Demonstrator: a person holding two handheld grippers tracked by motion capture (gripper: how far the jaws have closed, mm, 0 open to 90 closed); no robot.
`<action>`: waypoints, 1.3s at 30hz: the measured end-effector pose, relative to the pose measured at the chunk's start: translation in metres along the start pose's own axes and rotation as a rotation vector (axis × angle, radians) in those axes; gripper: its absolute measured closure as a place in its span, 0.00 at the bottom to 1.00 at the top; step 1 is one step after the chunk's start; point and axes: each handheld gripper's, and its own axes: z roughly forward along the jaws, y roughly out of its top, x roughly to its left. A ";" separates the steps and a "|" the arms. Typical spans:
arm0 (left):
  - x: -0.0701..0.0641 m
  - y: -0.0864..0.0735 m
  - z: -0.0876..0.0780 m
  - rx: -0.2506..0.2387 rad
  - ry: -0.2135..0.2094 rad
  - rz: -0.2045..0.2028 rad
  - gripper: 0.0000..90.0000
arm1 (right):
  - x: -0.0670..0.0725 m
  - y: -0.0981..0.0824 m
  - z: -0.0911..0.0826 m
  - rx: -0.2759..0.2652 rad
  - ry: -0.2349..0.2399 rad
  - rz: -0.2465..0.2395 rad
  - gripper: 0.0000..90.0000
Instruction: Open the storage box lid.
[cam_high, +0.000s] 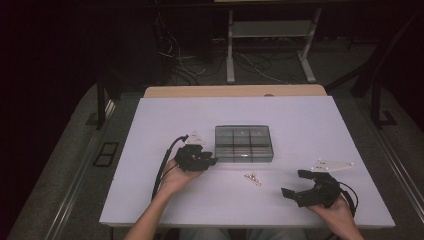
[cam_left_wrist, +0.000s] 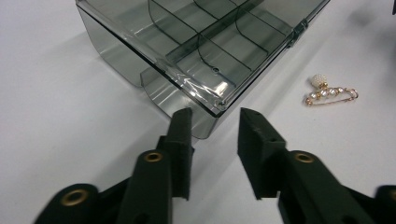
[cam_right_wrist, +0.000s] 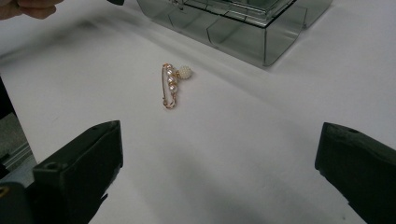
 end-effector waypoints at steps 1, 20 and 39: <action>0.000 0.000 0.000 0.001 -0.001 -0.002 0.73 | 0.000 0.000 0.000 0.000 0.000 0.000 0.01; -0.011 0.000 -0.001 -0.003 0.064 0.059 0.95 | 0.000 0.000 0.000 0.003 0.002 -0.001 0.01; -0.003 0.004 -0.010 -0.110 -0.011 -0.037 0.99 | 0.002 0.000 0.000 0.009 0.011 0.001 0.01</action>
